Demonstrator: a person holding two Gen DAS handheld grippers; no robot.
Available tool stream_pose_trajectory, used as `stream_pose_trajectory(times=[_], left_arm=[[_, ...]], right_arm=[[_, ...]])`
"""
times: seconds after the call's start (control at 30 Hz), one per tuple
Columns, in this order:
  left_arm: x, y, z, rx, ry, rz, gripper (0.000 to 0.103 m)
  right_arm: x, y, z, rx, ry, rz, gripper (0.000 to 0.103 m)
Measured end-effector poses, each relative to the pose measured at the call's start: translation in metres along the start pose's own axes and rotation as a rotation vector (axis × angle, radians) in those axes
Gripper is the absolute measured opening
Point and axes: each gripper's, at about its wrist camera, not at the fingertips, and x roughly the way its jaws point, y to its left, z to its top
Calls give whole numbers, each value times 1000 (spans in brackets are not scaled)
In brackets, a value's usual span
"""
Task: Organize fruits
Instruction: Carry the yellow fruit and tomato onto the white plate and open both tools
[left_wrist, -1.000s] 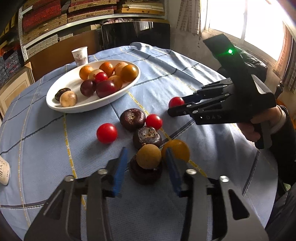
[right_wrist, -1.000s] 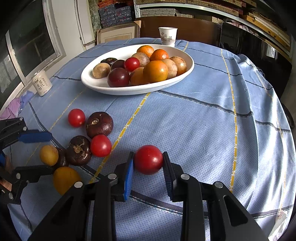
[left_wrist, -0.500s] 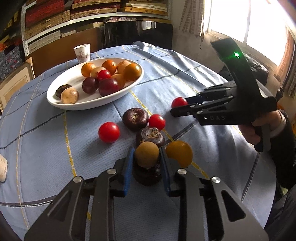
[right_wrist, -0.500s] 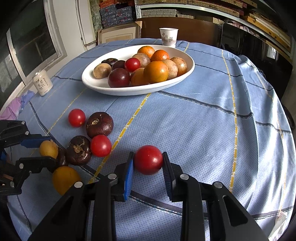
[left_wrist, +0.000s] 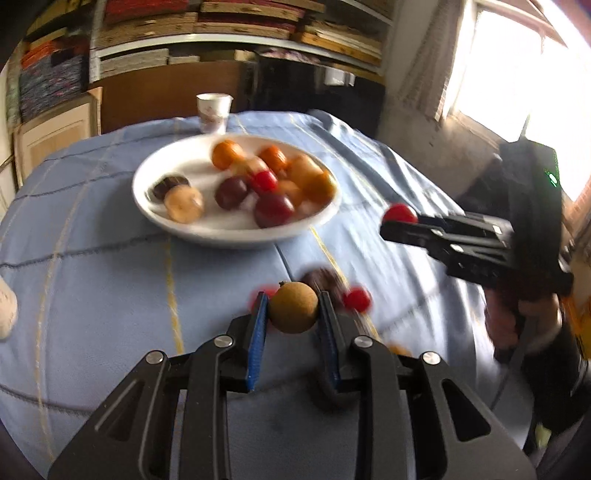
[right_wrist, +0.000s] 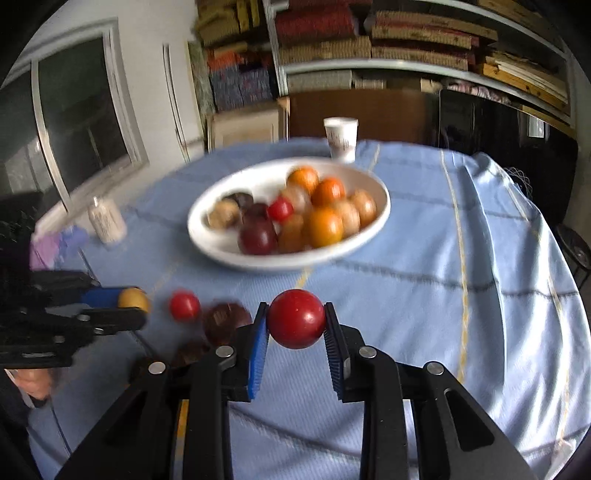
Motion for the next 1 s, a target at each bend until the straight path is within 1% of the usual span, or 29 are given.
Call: stream_pose_trajectory(times=[0.07,0.17,0.23,0.37,0.4,0.43,0.5,0.53,0.57,0.6,0.63,0.67,0.73,0.8,0.87,0.9,1.0], left_arm=[[7,11,23,-11,-36,47,26],[24,23,50,-19,-46,86,26],[36,26,65,-9,-64,124,26],[54,27,78,8,-65,162,27],[58,28,80,2,-66,167,30],[61,29,82,-10,-69,178,51],[59,32,82,-32,-86,224,74],[53,33,80,-35,-103,229,81],[47,34,79,-33,-112,228,83],[40,33,78,-36,-121,235,89],[31,32,75,-38,-137,255,93],[26,31,74,-40,-148,266,95],[15,28,68,-53,-161,292,98],[10,28,60,-73,-153,307,98],[9,30,45,-118,-119,304,98],[10,31,41,-125,-107,306,98],[9,34,23,-137,-55,313,98]], right_arm=[[11,1,14,16,-10,7,29],[31,6,30,12,-9,7,29],[45,7,40,19,-11,2,29],[67,4,57,57,-27,17,29],[71,3,59,64,-27,24,30],[76,2,62,75,-28,29,31],[78,0,64,103,-36,6,39],[76,-1,63,106,-43,10,45],[72,-1,63,106,-48,13,45],[65,-1,62,104,-54,12,45],[60,-1,61,99,-59,11,46],[53,0,60,92,-67,12,47],[40,0,56,91,-84,2,59],[31,0,50,104,-92,14,64],[26,3,43,103,-75,24,64],[24,5,37,97,-66,21,65],[18,17,22,31,-24,11,65]])
